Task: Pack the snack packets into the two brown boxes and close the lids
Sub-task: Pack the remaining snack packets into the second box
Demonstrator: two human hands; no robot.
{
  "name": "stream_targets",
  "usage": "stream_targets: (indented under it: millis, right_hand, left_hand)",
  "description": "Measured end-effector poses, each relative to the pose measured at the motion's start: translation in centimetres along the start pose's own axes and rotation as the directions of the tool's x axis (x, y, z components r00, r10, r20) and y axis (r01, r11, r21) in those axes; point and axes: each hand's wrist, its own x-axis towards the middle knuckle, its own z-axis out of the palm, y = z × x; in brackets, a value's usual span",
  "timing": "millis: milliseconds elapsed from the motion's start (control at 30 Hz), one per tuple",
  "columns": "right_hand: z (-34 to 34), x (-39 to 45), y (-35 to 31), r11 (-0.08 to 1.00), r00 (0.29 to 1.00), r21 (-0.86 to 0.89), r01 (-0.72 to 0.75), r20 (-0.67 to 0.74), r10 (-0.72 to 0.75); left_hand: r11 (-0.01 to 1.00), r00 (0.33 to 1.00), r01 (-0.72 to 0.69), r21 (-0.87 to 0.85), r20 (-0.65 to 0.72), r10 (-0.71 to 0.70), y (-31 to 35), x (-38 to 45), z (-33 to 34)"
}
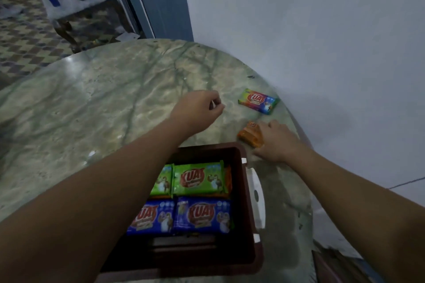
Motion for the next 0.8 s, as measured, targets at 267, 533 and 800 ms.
stream_targets:
  millis: [267,533,800]
  right_hand:
    - [0.4,-0.1,1.7,0.992,0.997,0.111,-0.056,0.051,0.05]
    - [1.2,0.0,2.0,0.975,0.999,0.216,-0.051,0.003,0.051]
    - [1.2,0.2,1.8,0.975,0.998,0.215,-0.059,0.019,0.056]
  left_hand:
    - [0.947,0.962,-0.167,0.273,0.256,0.096,3.8,7.8,4.8]
    - [0.761,0.889,-0.387,0.521,0.429,0.158,5.5,12.1,9.3]
    - [0.783,0.882,-0.312,0.538,0.47,0.028,4.5,11.5,11.1]
